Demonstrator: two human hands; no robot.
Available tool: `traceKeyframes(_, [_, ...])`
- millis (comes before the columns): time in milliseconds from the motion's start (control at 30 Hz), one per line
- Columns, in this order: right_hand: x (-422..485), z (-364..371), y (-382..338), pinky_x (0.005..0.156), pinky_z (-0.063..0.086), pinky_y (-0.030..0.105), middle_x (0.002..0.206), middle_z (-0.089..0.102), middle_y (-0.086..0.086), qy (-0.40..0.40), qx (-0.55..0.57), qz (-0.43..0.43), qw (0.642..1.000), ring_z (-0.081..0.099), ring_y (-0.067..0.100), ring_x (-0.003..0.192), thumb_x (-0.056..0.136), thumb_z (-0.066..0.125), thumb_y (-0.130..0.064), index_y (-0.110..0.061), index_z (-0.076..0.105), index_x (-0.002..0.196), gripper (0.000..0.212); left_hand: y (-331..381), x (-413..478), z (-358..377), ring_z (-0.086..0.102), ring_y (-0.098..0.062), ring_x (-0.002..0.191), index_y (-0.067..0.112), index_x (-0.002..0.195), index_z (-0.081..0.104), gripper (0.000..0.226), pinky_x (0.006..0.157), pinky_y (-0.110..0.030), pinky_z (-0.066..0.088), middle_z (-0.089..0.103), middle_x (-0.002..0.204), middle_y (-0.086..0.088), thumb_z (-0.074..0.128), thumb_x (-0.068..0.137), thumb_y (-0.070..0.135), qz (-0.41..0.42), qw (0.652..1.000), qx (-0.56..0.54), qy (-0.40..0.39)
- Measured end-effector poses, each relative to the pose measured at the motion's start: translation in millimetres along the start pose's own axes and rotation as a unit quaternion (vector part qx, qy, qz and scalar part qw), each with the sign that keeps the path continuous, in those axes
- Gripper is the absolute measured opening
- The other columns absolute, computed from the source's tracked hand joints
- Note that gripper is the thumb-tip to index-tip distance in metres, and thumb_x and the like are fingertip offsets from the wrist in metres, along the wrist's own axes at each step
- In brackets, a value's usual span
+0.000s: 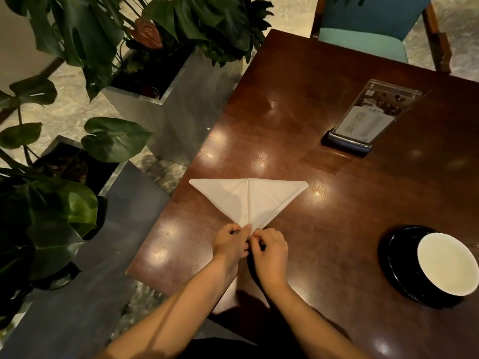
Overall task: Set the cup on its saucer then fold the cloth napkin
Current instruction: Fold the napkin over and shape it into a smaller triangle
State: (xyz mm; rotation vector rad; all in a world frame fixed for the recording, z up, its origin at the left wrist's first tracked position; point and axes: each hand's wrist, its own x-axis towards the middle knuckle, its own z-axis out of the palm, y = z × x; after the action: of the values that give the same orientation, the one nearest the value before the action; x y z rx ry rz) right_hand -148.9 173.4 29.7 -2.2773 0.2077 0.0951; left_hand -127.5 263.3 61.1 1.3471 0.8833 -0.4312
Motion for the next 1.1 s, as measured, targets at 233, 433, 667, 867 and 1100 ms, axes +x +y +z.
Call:
traceKeyframes(233, [15,-33,5,0.081,0.041,0.021,0.093,0.062,-0.007,0.036,0.015,-0.031,0.999,0.051,0.011,0.091,0.088,0.054,-0.006,-0.013,0.066,0.097,0.017,-5,5,2,0.067,-0.027,0.075,0.004,0.073,0.054,0.015,0.06,-0.029,0.058,0.063,0.087,-0.019,0.061,0.087,0.005,-0.023,0.997,-0.069,0.039])
traceKeyframes(433, [71,-27,-22,0.114,0.027,0.042,0.141,0.047,0.011,-0.1,-0.143,-0.214,0.961,0.04,0.026,0.133,0.093,0.026,-0.031,-0.007,0.044,0.136,0.053,-8,10,4,0.061,-0.02,0.057,0.006,0.067,0.047,0.024,0.055,-0.024,0.058,0.045,0.065,-0.008,0.06,0.085,-0.003,0.017,0.995,-0.044,0.092])
traceKeyframes(667, [85,-9,23,0.113,0.012,0.04,0.153,0.031,0.003,-0.163,-0.342,-0.251,0.891,0.027,0.022,0.141,0.094,0.023,-0.045,-0.015,0.03,0.145,0.059,-5,13,-2,0.057,-0.005,0.037,0.003,0.07,0.054,0.016,0.049,-0.022,0.054,0.053,0.061,-0.01,0.064,0.081,-0.004,0.046,0.988,-0.006,0.147])
traceKeyframes(867, [94,-47,50,0.116,-0.006,0.033,0.157,0.012,-0.001,-0.127,-0.35,-0.198,0.907,0.01,0.019,0.145,0.093,-0.005,-0.054,-0.018,0.014,0.149,0.069,-6,14,-2,0.058,-0.006,0.038,0.004,0.068,0.052,0.019,0.046,-0.019,0.054,0.052,0.064,-0.011,0.064,0.081,-0.004,0.055,0.987,0.01,0.152])
traceKeyframes(1100, [92,-81,72,0.119,0.008,0.042,0.154,0.027,0.006,-0.083,-0.405,-0.127,0.901,0.019,0.022,0.144,0.094,0.008,-0.046,-0.011,0.025,0.146,0.065,-1,10,-9,0.059,-0.007,0.043,0.009,0.071,0.056,0.017,0.046,-0.013,0.051,0.061,0.065,-0.009,0.061,0.084,-0.001,0.06,0.988,0.029,0.142])
